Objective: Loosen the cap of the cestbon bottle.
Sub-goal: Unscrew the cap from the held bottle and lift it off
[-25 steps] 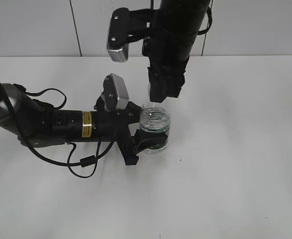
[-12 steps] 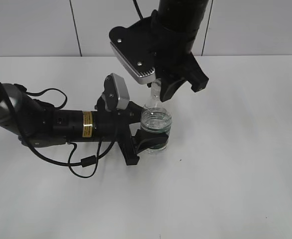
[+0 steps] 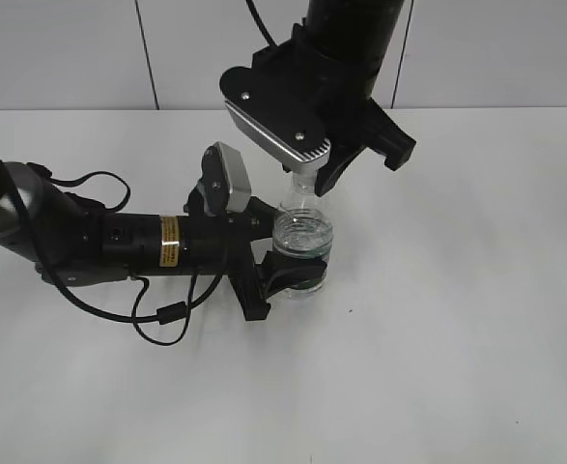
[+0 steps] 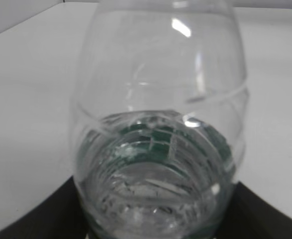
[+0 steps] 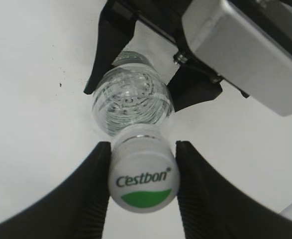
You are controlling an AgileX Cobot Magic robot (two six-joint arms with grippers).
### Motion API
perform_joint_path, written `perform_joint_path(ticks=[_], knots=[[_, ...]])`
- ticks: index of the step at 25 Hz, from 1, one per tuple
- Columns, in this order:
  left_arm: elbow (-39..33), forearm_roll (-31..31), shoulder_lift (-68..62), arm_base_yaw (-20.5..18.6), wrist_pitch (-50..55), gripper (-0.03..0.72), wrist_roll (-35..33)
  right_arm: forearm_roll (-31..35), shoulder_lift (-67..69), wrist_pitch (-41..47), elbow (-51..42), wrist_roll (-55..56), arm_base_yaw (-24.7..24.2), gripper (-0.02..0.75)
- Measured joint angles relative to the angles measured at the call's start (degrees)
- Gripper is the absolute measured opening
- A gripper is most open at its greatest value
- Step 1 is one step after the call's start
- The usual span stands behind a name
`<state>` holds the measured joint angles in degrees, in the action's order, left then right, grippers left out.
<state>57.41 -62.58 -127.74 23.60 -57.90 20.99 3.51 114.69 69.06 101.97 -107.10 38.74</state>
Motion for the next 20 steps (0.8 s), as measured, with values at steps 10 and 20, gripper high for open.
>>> perform_joint_path(ticks=[10,20], knots=[[0.0,0.4,0.0,-0.1,0.2,0.414,0.9,0.1,0.1,-2.4,0.0,-6.9,0.0,0.304],[0.0,0.5,0.0,-0.1,0.3,0.414,0.9,0.4,0.1,-2.7,0.0,-16.7,0.0,0.304]])
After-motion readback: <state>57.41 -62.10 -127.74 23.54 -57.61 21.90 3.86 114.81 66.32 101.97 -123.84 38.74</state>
